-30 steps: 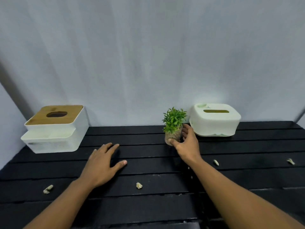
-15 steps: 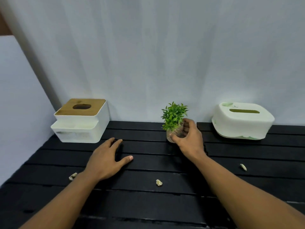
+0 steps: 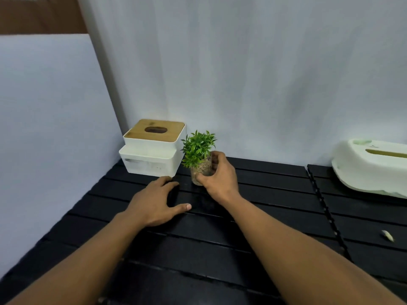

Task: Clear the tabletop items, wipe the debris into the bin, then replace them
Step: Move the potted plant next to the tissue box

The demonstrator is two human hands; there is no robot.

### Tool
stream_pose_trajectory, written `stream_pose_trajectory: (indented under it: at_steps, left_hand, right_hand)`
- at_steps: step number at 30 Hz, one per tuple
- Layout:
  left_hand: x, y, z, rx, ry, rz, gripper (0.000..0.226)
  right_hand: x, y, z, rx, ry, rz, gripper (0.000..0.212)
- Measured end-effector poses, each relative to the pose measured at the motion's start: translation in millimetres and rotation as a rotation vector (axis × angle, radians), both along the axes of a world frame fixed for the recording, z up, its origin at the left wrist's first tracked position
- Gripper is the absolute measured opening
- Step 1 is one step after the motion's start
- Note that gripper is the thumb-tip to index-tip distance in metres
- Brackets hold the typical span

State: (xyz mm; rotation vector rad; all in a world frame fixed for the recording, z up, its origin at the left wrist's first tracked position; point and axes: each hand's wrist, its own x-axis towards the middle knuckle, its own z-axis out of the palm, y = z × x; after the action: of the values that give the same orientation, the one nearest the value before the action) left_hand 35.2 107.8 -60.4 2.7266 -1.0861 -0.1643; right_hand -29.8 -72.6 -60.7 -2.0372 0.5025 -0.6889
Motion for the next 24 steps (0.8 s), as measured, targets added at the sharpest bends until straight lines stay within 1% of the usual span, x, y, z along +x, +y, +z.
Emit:
stream_pose_trajectory:
  at_steps: [9, 13, 16, 19, 21, 24]
  left_hand:
    - [-0.5, 1.9, -3.7, -0.011, 0.004, 0.004, 0.088]
    - [-5.8, -0.3, 0.4, -0.001, 0.005, -0.008, 0.083]
    - [-16.7, -5.6, 6.1, -0.039, -0.015, -0.05, 0.072]
    - [-37.3, -28.7, 16.9, -0.135, -0.009, -0.107, 0.059]
    - [-53.6, -53.7, 25.1, -0.134, -0.001, -0.163, 0.051]
    - [-79.5, -103.0, 37.0, -0.155, 0.027, -0.239, 0.056]
  right_hand:
    - [6.3, 2.3, -15.3, 0.041, -0.01, 0.018, 0.066]
    - [-1.7, -5.9, -14.3, 0.051, 0.035, 0.05, 0.077]
    - [-22.8, -24.8, -7.1, 0.04, 0.057, 0.032, 0.082]
    - [-56.7, -57.2, 4.3, 0.035, 0.059, -0.028, 0.08]
    - [-82.1, -81.0, 12.4, 0.022, 0.068, -0.077, 0.078]
    - [-124.1, -119.2, 25.5, 0.001, 0.066, -0.139, 0.075]
